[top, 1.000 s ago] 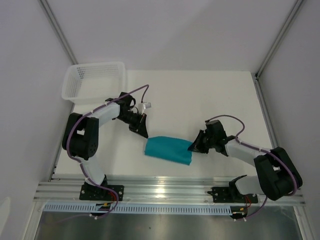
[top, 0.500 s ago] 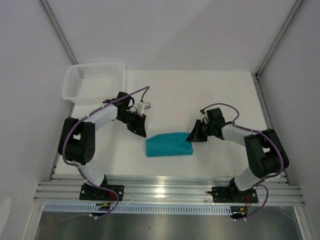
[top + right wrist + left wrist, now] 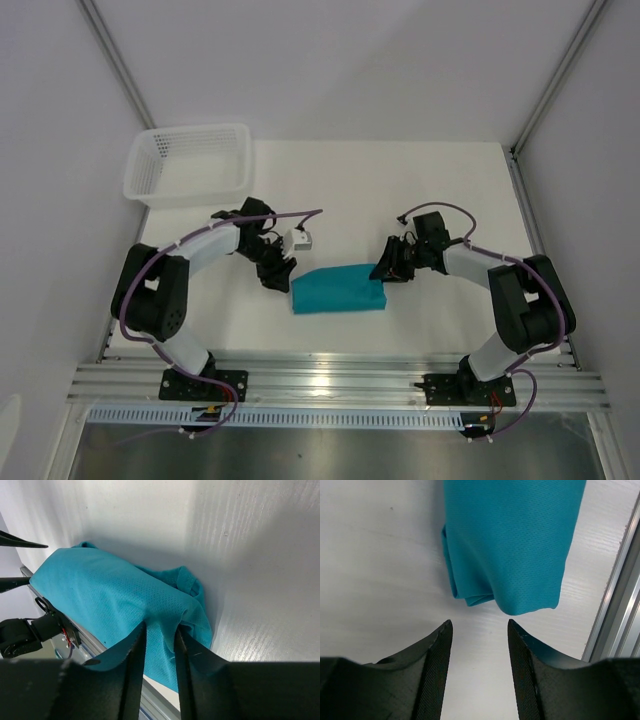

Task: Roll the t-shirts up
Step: Roll the tshirt

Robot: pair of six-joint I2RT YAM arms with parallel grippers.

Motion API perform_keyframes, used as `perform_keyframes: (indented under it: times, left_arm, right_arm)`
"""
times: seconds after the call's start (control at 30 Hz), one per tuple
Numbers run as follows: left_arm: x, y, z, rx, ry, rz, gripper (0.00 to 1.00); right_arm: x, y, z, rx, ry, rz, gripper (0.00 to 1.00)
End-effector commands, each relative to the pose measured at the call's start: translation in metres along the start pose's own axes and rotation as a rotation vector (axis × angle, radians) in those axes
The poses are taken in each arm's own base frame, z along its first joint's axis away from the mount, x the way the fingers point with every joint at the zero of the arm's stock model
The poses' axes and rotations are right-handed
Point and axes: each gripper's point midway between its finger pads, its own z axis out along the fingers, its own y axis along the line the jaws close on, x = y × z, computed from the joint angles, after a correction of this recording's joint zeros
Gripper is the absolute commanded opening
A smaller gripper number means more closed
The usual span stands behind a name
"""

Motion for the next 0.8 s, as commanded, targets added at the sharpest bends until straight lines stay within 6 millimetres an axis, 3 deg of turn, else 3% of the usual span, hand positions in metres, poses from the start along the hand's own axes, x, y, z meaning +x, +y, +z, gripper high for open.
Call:
perform_keyframes:
  times: [0.0,0.07,0.33,0.47,0.77]
  left_arm:
    - [-0.008,-0.007,0.000,0.043,-0.036,0.110,0.52]
    - [-0.012,-0.011,0.003,0.061,-0.055,0.105,0.55]
    - [-0.031,0.003,0.008,0.033,-0.107,-0.023,0.55]
    - [-0.032,0.001,0.009,0.048,-0.115,-0.033,0.55]
    - [-0.055,-0.014,0.005,0.137,-0.213,-0.079,0.55]
  right_arm:
    - [-0.008,0.007,-0.002,-0.020,0.004,-0.036,0.33]
    - [-0.009,0.006,-0.003,-0.019,0.004,-0.037,0.38]
    - [-0.007,0.000,-0.013,0.032,0.012,-0.044,0.46]
    - [-0.003,0.000,-0.017,0.033,0.022,-0.055,0.46]
    - [-0.001,0.008,-0.017,-0.017,0.006,-0.035,0.41]
